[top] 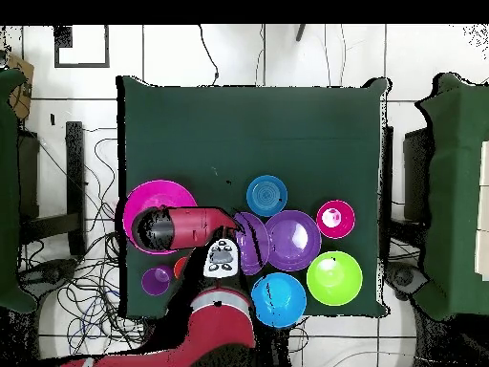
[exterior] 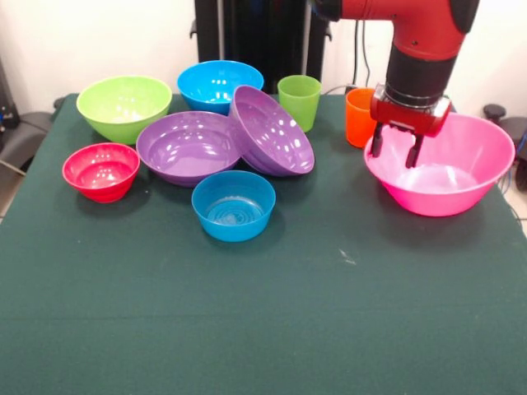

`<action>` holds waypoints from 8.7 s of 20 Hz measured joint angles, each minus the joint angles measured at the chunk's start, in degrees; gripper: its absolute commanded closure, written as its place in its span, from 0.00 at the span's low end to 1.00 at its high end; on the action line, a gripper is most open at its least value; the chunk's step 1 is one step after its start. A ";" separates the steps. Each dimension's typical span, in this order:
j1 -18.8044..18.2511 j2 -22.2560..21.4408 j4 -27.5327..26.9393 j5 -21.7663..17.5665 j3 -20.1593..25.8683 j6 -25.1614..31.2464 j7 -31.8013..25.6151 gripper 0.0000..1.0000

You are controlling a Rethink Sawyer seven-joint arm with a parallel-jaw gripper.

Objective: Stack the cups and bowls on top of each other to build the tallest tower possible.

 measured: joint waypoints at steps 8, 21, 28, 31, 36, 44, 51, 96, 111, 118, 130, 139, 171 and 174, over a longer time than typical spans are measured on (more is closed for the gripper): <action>-0.72 0.51 -0.03 0.01 -0.02 -0.01 0.00 0.00; -0.93 -4.87 0.15 -0.02 -0.02 0.01 0.00 0.00; -2.67 -7.63 0.31 -0.04 0.02 0.02 0.00 0.00; -3.31 -7.81 0.35 -0.04 0.02 0.02 0.00 0.00; -4.64 -7.76 0.45 -0.04 0.06 0.01 0.00 0.00; -5.91 -7.63 0.53 -0.04 0.07 0.02 0.00 0.00; -5.92 -7.63 0.54 -0.05 0.27 0.02 0.00 0.00; -33.98 -5.07 4.74 -15.40 27.16 -3.28 -7.37 0.00; -35.88 -5.50 6.81 -18.81 37.02 -3.27 -8.18 0.00; -35.72 -5.06 8.09 -18.83 38.34 -3.27 -8.18 0.00; -35.00 -4.98 8.23 -22.57 37.23 -3.27 -8.18 0.00; -35.00 -4.86 8.23 -24.78 36.29 -3.27 -8.18 0.00; -35.14 -0.62 8.16 -27.79 33.87 -3.28 -8.18 0.00; -35.14 -0.62 8.16 -27.79 33.87 -3.28 -8.18 0.00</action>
